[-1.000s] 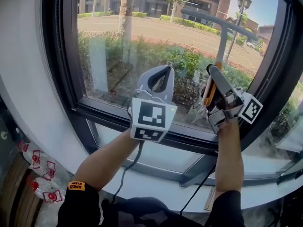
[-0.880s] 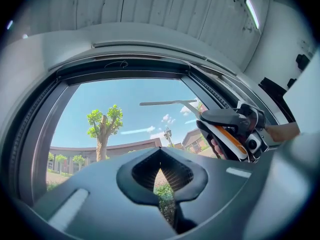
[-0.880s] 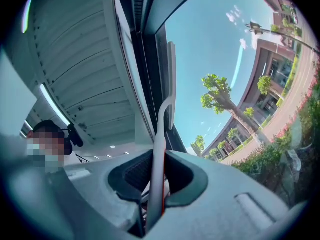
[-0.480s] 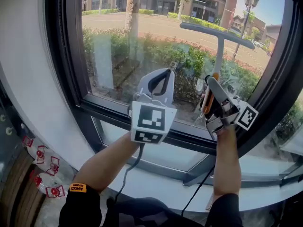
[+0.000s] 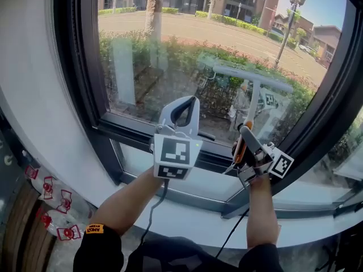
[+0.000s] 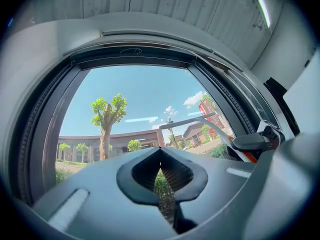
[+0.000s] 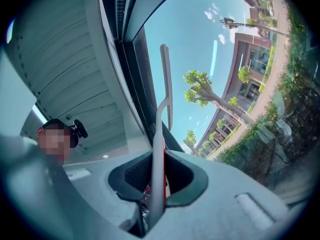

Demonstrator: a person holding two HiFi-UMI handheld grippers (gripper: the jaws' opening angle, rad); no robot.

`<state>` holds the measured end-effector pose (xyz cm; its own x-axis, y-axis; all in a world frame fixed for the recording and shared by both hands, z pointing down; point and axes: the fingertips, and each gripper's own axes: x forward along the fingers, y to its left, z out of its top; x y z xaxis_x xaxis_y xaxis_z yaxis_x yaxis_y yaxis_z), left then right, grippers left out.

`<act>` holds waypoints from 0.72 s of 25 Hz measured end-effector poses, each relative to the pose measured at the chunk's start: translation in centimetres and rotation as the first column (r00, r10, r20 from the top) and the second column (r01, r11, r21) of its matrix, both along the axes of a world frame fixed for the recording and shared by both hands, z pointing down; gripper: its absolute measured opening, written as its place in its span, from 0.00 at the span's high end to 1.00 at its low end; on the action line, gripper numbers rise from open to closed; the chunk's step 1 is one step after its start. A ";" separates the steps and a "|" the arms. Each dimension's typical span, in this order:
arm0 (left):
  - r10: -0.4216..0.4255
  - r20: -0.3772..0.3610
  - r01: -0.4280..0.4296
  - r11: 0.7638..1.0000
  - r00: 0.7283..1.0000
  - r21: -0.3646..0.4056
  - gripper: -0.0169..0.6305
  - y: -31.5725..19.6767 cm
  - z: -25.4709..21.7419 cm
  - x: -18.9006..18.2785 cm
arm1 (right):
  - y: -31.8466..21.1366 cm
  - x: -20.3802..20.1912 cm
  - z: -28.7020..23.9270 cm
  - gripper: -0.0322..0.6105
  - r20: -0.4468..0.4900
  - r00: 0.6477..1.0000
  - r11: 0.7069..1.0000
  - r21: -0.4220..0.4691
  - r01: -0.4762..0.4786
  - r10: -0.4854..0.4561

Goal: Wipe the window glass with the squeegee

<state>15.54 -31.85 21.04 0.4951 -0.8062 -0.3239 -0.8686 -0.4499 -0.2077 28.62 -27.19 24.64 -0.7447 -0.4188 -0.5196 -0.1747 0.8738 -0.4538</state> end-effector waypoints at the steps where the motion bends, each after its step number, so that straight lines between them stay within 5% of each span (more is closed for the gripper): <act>1: 0.000 0.004 0.000 1.000 1.000 -0.005 0.95 -0.1 0.5 -0.5 | 0.1 -0.1 0.7 0.88 0.006 1.000 1.000 -0.012 -0.003 0.003; 10: 0.028 0.026 -0.025 0.993 0.999 -0.119 0.95 -1.0 6.9 -4.9 | 0.8 -1.3 7.4 0.88 0.060 0.997 0.988 -0.148 -0.035 0.044; 18: 0.095 0.018 -0.089 0.973 0.995 -0.212 0.95 -0.2 11.6 -4.9 | 1.7 -1.6 10.7 0.88 0.045 0.996 0.974 -0.217 -0.072 0.083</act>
<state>10.66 -32.05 32.68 0.5769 -0.8053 -0.1365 -0.8165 -0.5640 -0.1232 26.98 -25.45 35.29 -0.6795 -0.5800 -0.4492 -0.2086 0.7398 -0.6397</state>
